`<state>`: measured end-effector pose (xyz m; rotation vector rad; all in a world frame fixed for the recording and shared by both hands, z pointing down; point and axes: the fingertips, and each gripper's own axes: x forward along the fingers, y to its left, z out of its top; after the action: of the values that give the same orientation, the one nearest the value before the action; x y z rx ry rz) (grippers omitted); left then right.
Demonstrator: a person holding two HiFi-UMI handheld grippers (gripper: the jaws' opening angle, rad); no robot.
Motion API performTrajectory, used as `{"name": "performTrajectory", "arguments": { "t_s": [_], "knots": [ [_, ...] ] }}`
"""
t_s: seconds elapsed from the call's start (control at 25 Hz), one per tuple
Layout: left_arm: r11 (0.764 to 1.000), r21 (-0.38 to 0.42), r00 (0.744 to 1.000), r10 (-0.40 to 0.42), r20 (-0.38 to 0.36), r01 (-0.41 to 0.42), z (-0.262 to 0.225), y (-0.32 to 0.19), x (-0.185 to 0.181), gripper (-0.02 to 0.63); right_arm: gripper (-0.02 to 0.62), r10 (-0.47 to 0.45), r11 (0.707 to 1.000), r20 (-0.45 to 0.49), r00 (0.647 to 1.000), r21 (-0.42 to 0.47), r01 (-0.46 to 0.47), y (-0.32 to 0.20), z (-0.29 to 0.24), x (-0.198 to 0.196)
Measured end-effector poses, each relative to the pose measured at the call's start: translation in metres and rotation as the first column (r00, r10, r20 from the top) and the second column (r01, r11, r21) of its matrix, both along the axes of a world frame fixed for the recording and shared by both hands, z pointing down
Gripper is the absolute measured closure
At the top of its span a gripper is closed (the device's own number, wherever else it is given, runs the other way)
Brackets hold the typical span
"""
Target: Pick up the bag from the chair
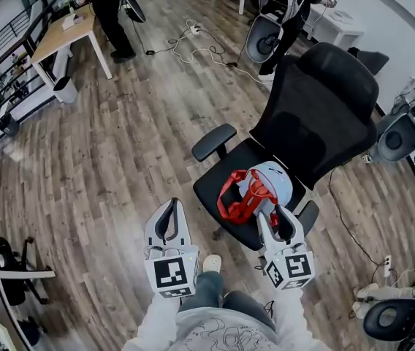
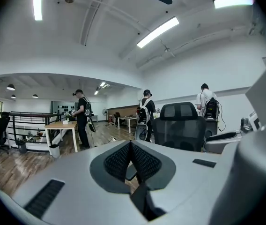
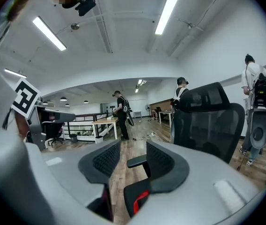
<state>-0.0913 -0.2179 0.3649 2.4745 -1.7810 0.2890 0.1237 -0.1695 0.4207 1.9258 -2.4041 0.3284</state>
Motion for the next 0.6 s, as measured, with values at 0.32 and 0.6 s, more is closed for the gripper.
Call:
{"name": "performTrajectory", "arguments": {
  "t_s": [0.32,0.6],
  "knots": [
    [0.998,-0.055,1.000,0.012,-0.022,-0.013,0.040,-0.024,-0.002,0.601,0.397,0.015,0.999,0.010,1.000,-0.052,-0.014,-0.017,0.052,-0.002],
    [0.993,-0.114,0.999,0.020,-0.026,-0.023,0.081,-0.032,0.002,0.601,0.397,0.004,0.991,0.012,1.000,-0.132,-0.003,-0.024,0.103,0.003]
  ]
}}
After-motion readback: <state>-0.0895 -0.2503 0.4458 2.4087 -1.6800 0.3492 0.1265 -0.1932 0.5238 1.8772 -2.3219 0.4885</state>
